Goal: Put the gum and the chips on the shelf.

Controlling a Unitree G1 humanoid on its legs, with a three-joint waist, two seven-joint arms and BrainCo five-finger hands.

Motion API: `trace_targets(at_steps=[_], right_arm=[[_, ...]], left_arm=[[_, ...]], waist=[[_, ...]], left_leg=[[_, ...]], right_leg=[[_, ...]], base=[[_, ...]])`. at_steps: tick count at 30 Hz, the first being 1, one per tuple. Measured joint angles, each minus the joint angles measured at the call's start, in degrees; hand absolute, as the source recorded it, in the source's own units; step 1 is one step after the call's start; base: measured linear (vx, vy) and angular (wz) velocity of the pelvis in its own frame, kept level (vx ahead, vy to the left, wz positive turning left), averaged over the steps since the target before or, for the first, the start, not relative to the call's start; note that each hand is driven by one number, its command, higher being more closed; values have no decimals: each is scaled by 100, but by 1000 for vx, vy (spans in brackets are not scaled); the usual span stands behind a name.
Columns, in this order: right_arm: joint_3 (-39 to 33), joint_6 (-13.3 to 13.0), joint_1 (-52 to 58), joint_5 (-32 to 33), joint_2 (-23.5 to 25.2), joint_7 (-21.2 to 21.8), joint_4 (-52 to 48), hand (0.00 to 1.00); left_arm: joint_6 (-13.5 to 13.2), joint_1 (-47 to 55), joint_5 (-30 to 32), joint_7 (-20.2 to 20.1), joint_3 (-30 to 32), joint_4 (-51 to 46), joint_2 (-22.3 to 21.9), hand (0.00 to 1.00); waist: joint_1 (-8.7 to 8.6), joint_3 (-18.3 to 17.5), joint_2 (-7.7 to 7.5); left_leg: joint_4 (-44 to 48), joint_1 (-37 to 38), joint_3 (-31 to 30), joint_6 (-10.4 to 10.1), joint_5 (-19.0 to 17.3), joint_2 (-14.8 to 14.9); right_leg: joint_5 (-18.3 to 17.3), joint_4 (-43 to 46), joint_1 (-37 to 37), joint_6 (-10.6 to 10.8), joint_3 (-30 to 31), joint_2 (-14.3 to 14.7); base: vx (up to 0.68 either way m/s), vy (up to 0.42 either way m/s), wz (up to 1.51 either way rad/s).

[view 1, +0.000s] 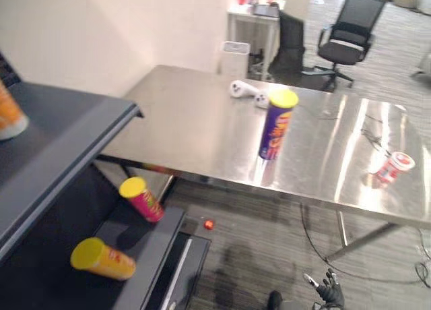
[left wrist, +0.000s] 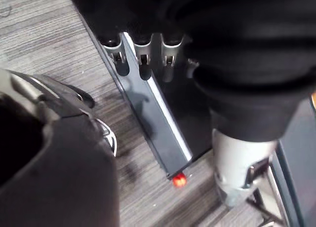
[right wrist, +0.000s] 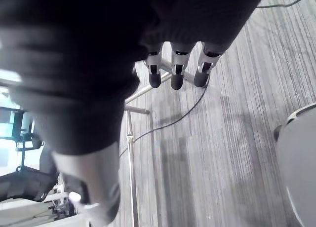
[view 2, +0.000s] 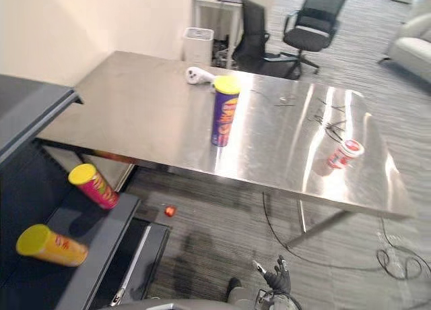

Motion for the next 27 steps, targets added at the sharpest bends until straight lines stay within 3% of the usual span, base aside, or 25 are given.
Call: trace_targets(at_steps=[3,4,5,6,7,9,10,11,12,14,15,18,19,23,25,27], right_arm=[[87,-9,-55,-21,-41,-18,123,0],[191,-5,-108,-68,-2,-43,182,0],[162,-5,-235,-90,-178,-104,196,0],[140,14,-303,-103,-237,-122,282,0],[102,11,-346,-96,-281,-127,269,0],[91,-3,-260,-81,-208,-208,272,0],[144,6,-181,-81,-108,-246,280,0],[172,41,-194,-53,-72,-247,286,0],[218,60,-248,-55,-108,-265,269,0],[250,91,-381,-36,-265,-241,249,0],[248,123,-392,9,-287,-223,241,0],[229,320,-359,238,-340,-210,232,0],[229,322,-342,238,-328,-208,231,0],[231,364,-347,249,-436,-176,230,0],[238,459,-353,359,-444,-165,233,0],[245,518,-358,451,-431,-82,246,0]], left_arm=[[37,-28,6,-2,-112,-34,49,0],[55,-20,12,0,-171,-64,159,0],[121,-70,15,10,-266,-92,45,0],[133,-112,21,9,-292,-96,27,0],[145,-169,10,8,-293,-92,-4,0],[168,-186,7,7,-346,-117,149,0],[227,-148,6,25,-381,-249,329,0],[292,-191,3,94,-394,-218,338,0],[292,-206,6,114,-406,-229,307,0],[271,-231,4,224,-555,-268,158,0],[270,-230,4,239,-570,-265,139,0],[146,-214,0,216,-633,-322,124,0],[110,-203,0,213,-648,-325,117,0],[22,-67,3,217,-673,-514,5,0],[37,-66,3,217,-669,-495,11,0],[37,-106,3,218,-660,-488,11,0]], waist=[[27,16,-153],[42,11,-246],[-23,35,178],[-3,82,183],[-8,116,225],[-51,105,40],[6,105,-231],[5,168,-215],[-6,165,-199],[-116,283,129],[-130,277,177],[-157,299,174],[-152,335,117],[-125,341,274],[-119,315,289],[-101,302,282]], left_leg=[[36,-27,-246,-18,-16,-10],[-9,-9,-46,-106,-126,12],[-233,-19,105,-150,-387,362],[-210,-16,221,-170,-370,468],[-204,-17,312,-262,-322,692],[-225,30,252,-466,-264,804],[-193,94,288,-619,-264,759],[-52,57,247,-767,-246,891],[-37,48,138,-722,-191,969],[-70,28,-146,-889,21,1198],[17,-54,-234,-886,104,1222],[679,-348,-376,-748,786,1149],[745,-375,-378,-747,850,1119],[32,-471,-872,-680,532,272],[-221,-370,-946,-490,425,187],[-351,-335,-1029,-404,337,133]], right_leg=[[98,-188,-91,275,223,149],[-214,-458,-125,511,174,123],[-491,-294,-207,554,-439,221],[-599,24,-323,333,-463,193],[-707,969,-593,155,-387,89],[-616,1095,-365,357,-392,-193],[-536,563,-20,583,-374,-427],[-713,255,130,837,-389,-274],[-677,198,165,783,-415,-166],[-758,164,167,632,-478,115],[-775,153,165,603,-502,130],[-770,-96,483,535,-564,-6],[-759,-170,588,517,-557,-44],[-718,-473,752,553,-372,-121],[-615,-653,775,621,-284,-11],[-280,-1168,896,660,-196,80]], base=[[-105,-136,-74],[-179,-145,-87],[-181,-139,-89],[-138,-143,-72],[-52,-161,-47],[32,-190,-22],[103,-281,-22],[107,-309,-23],[125,-322,-13],[119,-267,-4],[87,-207,2],[99,-179,16],[87,-98,13],[36,29,-17],[44,70,-31],[72,82,-31]])
